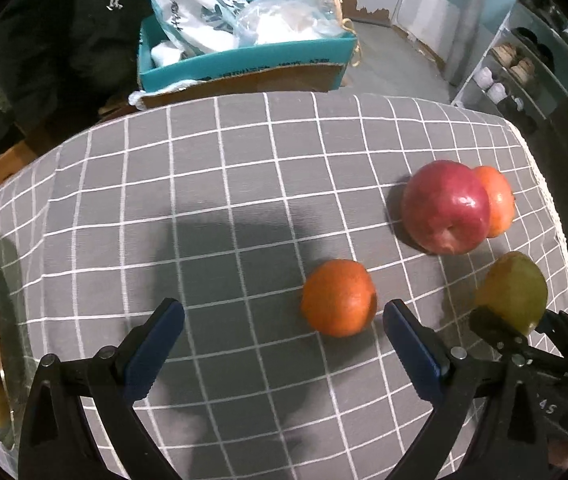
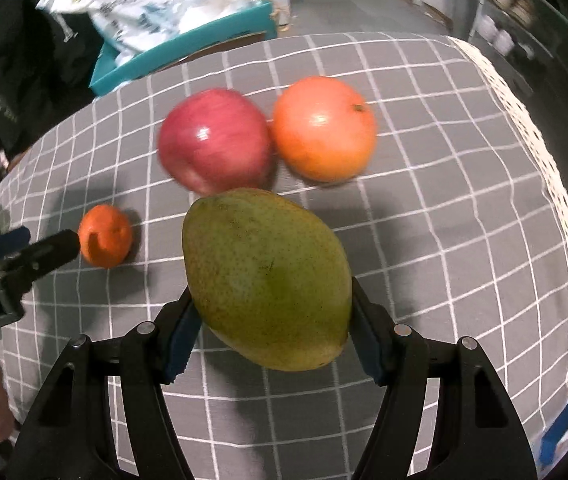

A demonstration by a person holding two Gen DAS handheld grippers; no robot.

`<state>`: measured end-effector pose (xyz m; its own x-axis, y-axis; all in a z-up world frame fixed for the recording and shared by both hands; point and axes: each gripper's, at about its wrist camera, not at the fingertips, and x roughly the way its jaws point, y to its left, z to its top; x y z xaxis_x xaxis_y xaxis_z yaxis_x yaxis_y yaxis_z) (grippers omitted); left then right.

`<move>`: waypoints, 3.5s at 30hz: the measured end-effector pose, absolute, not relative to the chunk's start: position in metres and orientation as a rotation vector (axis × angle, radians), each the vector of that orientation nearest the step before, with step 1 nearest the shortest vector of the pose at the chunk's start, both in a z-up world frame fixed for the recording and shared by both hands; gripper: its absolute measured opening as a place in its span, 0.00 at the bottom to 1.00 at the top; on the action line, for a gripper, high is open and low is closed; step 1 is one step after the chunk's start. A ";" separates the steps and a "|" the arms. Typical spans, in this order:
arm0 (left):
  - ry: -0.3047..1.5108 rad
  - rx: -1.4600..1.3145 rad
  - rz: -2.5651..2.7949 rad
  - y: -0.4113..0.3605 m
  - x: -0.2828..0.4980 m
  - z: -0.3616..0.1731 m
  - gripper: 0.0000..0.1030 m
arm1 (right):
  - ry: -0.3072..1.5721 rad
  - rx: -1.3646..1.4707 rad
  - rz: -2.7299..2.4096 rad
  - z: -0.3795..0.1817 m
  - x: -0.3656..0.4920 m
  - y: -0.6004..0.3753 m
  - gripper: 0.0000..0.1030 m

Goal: Organize fruits
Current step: 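Close the left tool on the orange while the right tool lifts the pear, then lift the orange with the left tool while the right tool raises the pear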

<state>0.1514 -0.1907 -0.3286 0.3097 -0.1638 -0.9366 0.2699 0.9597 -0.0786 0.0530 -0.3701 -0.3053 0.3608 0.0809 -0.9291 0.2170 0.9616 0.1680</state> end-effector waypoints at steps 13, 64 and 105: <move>1.280 0.035 -0.335 -0.203 0.159 -0.349 0.82 | 1.197 0.308 -0.110 -0.308 0.053 -0.374 0.66; 0.882 0.039 -0.265 -0.131 0.093 -0.174 0.44 | 0.865 0.126 0.002 -0.152 0.040 -0.320 0.66; 0.741 -0.013 -0.109 -0.034 0.057 -0.118 0.45 | 0.718 0.078 0.133 -0.080 0.018 -0.249 0.66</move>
